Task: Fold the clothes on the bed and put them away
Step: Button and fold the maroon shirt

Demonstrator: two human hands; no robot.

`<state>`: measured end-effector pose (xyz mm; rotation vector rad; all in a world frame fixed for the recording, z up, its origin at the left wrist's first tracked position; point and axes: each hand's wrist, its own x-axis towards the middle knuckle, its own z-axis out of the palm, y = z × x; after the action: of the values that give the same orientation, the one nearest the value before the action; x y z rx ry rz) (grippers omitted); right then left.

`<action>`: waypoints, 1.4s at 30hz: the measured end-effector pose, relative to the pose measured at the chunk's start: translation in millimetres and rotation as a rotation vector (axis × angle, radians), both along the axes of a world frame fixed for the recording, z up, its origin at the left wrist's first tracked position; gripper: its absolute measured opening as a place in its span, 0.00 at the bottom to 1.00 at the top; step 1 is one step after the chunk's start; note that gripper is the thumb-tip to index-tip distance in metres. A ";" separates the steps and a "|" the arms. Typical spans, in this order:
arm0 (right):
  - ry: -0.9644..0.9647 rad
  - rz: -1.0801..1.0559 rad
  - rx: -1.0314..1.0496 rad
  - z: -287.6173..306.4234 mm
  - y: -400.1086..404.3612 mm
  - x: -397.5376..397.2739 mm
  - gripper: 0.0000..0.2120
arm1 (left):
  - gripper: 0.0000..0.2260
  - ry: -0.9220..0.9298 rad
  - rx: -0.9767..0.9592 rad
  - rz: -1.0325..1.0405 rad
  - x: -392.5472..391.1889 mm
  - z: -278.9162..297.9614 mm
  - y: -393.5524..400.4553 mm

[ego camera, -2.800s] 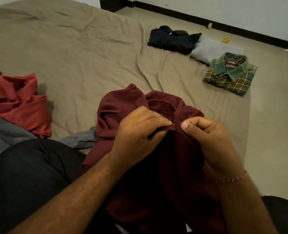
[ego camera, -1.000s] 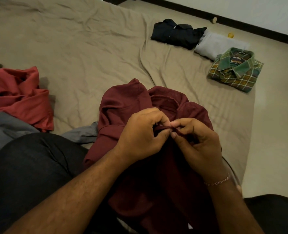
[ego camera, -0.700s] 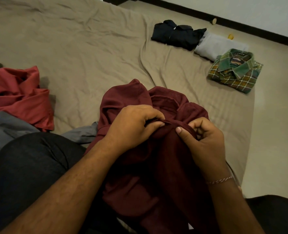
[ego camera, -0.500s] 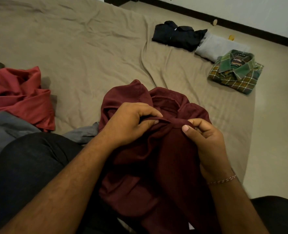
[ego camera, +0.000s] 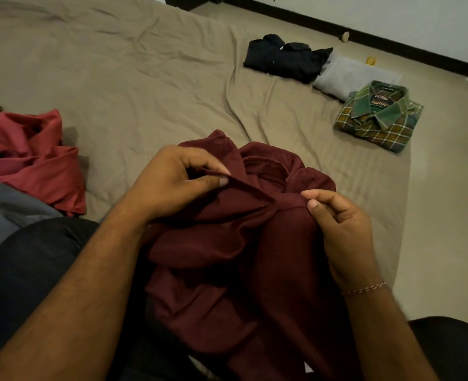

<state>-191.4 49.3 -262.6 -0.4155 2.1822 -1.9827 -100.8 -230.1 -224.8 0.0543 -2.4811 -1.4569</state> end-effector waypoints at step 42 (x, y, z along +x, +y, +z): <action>0.505 0.055 0.278 -14.1 -72.0 -15.2 0.26 | 0.11 -0.108 -0.065 0.087 -27.6 -41.9 19.5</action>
<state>-206.6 -22.7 -276.7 -1.0081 2.6500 -1.6382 -128.4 -210.6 -266.8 0.2314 -2.5742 -1.3718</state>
